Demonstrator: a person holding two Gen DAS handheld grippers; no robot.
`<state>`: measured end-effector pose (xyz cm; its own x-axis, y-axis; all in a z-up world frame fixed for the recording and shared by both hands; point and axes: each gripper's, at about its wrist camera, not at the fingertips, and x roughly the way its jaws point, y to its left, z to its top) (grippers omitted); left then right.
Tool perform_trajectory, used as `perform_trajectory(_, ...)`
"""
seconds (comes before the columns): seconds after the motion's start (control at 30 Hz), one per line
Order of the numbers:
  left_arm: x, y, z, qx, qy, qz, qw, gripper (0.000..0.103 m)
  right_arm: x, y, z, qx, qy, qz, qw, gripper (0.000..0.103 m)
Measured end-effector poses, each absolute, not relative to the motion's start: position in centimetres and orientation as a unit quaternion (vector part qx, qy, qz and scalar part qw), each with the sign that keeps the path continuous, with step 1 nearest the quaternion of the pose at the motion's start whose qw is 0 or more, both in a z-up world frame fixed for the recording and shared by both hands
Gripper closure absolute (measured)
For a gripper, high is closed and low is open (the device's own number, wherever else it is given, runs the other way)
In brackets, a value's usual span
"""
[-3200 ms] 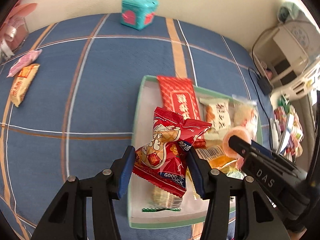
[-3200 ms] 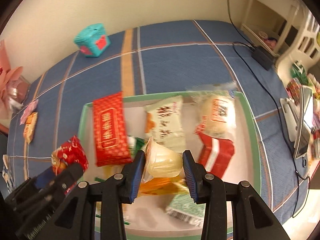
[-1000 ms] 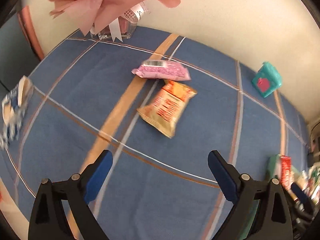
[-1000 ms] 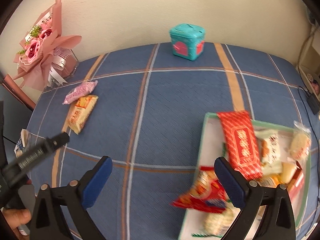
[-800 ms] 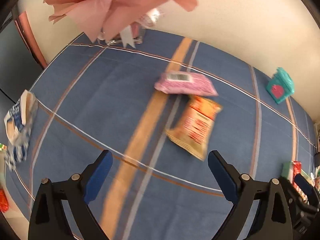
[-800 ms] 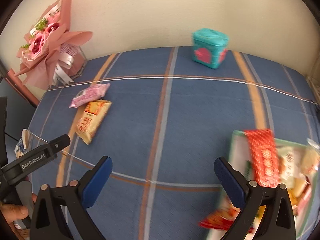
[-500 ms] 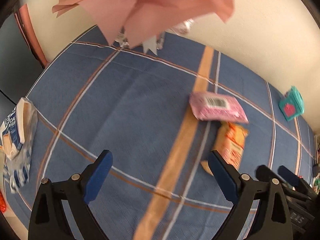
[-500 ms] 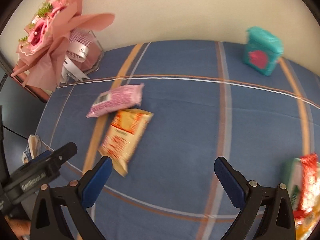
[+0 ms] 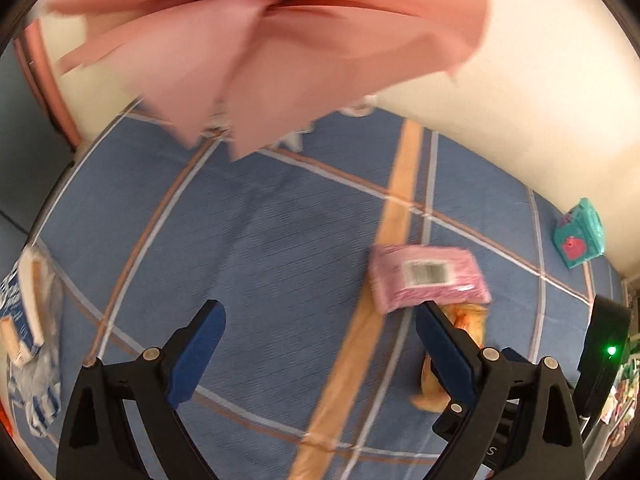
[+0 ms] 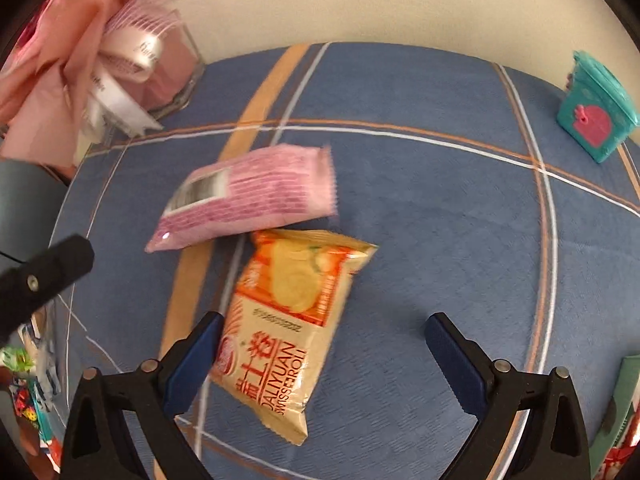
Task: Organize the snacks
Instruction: 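Move both tools away from the tray toward the pink wafer and yellow swiss roll packs, then grasp the pink wafer pack with the left tool while the right tool grasps the yellow swiss roll pack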
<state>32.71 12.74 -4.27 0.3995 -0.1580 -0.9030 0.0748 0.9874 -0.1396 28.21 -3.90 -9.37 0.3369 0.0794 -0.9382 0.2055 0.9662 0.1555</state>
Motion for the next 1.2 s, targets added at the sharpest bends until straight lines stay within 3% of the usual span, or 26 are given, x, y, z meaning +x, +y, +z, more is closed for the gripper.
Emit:
perform_trajectory(0.37, 36.5, 5.5, -6.6, -0.054, 0.575, -0.109, 0.809, 0.007, 27.0, -11.4, -9.5, 0.103, 0.578, -0.086, 0.805, 0.02)
perform_trajectory(0.67, 36.3, 3.4, -9.6, -0.048, 0.615, -0.091, 0.782, 0.007, 25.9, -13.4, -9.0, 0.091, 0.579, -0.081, 0.806, 0.052)
perform_trajectory(0.8, 36.2, 4.1, -10.1, -0.058, 0.623, -0.073, 0.777, 0.008, 25.0, -13.8, -8.4, 0.089, 0.579, -0.057, 0.809, 0.05)
perform_trajectory(0.83, 36.5, 4.3, -10.4, -0.062, 0.623, -0.071, 0.777, 0.013, 24.7, -14.0, -8.2, 0.103, 0.577, -0.045, 0.809, 0.041)
perform_trajectory(0.9, 36.3, 4.7, -10.4, -0.077, 0.623, -0.07, 0.775, 0.017, 24.4, -14.3, -7.7, 0.124, 0.572, -0.041, 0.81, 0.032)
perform_trajectory(1.0, 36.0, 5.2, -10.2, -0.086, 0.62, -0.074, 0.776, 0.022, 24.3, -15.6, -6.7, 0.177, 0.553, -0.052, 0.813, 0.031)
perform_trajectory(1.1, 35.5, 5.8, -10.0, -0.084, 0.621, -0.075, 0.776, 0.022, 24.3, -17.6, -5.8, 0.234, 0.527, -0.084, 0.813, 0.02)
perform_trajectory(1.2, 35.1, 6.6, -10.0, -0.079, 0.621, -0.075, 0.776, 0.022, 25.4, -16.9, -5.6, 0.189, 0.524, -0.089, 0.826, 0.016)
